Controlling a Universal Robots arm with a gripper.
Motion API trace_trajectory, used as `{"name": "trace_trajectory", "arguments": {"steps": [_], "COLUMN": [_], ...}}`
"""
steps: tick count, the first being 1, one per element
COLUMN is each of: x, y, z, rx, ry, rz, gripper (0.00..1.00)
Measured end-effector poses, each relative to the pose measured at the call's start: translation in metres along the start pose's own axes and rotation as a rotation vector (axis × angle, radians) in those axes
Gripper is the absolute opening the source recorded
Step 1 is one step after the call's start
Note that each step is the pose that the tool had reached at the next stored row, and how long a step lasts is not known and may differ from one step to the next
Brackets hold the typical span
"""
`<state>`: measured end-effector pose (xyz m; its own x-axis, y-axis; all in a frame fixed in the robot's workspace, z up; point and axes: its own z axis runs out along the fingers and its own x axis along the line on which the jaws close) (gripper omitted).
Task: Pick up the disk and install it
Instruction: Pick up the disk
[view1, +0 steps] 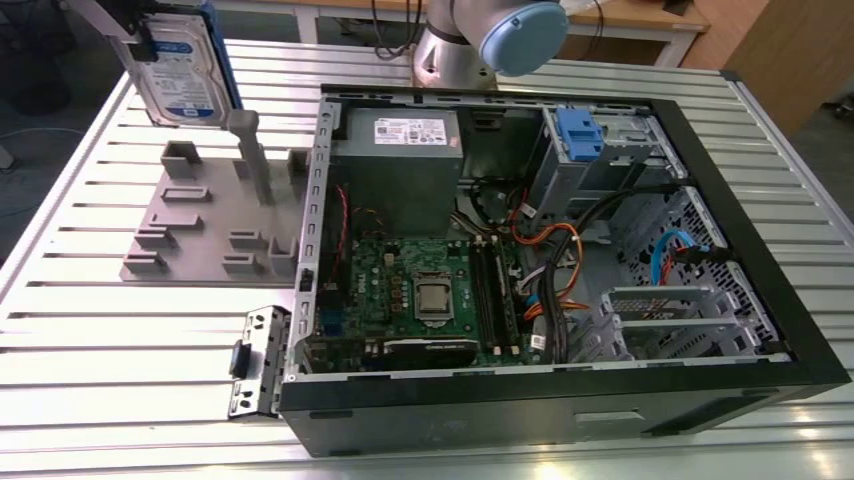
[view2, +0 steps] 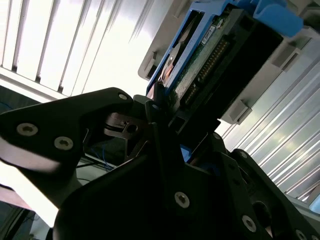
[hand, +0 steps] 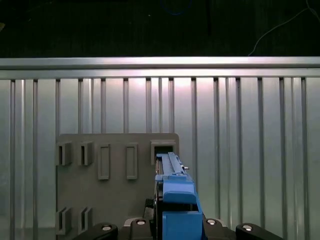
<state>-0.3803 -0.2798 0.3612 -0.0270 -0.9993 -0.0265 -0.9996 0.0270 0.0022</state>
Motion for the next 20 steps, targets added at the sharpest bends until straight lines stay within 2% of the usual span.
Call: {"name": "trace_trajectory", "arguments": {"steps": [20], "x": [-0.0004], "y": [0.0000], "z": [-0.0146], "rx": [0.0000], "ry": [0.0000], "rz": [0.000], "gripper": [0.36]}}
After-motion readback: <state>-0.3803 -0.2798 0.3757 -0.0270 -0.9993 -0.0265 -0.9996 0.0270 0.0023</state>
